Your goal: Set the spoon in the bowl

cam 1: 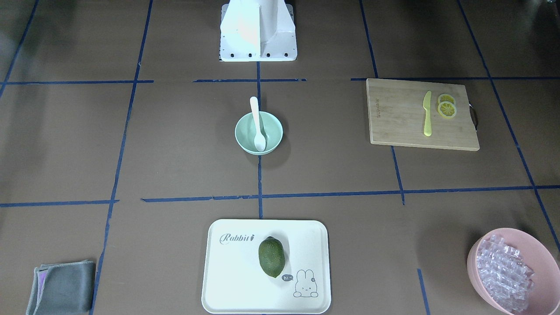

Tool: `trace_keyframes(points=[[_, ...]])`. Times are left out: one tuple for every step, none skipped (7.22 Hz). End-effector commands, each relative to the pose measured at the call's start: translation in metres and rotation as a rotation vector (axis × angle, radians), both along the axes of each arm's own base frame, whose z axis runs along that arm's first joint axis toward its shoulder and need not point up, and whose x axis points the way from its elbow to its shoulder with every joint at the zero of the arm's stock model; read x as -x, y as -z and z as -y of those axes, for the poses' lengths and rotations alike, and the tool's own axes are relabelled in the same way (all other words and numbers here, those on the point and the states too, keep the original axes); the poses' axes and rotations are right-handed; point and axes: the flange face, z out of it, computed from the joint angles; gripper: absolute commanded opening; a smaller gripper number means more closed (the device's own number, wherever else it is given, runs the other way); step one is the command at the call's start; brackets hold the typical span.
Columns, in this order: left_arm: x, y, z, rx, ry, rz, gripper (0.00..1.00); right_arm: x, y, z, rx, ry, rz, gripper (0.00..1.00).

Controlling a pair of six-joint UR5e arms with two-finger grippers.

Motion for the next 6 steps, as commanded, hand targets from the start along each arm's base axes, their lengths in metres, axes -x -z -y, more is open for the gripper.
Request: trace_keyframes(points=[[-0.0057, 0.0038, 0.001, 0.003, 0.012, -0.035, 1.0, 0.0007, -0.0023, 0.0004, 0.007, -0.004, 0.005, 1.0], [-0.0094, 0.0087, -0.0029, 0.007, 0.018, -0.102, 1.0, 0.0008, 0.0001, 0.0006, 0.005, -0.007, 0.007, 1.0], [-0.0103, 0.0087, -0.0039, 0.01, 0.016, -0.116, 1.0, 0.0007, 0.0004, 0.0021, 0.002, -0.007, 0.003, 1.0], [-0.0068, 0.0076, -0.0053, -0.001, 0.014, -0.106, 1.0, 0.0008, 0.0024, 0.0017, -0.003, -0.007, 0.006, 1.0], [-0.0048, 0.0101, -0.0027, -0.04, -0.023, -0.1, 1.0, 0.0008, 0.0038, 0.0018, -0.006, -0.007, 0.005, 1.0], [-0.0025, 0.0091, -0.0044, -0.042, -0.023, -0.099, 1.0, 0.0001, 0.0068, 0.002, -0.012, -0.008, 0.005, 1.0]])
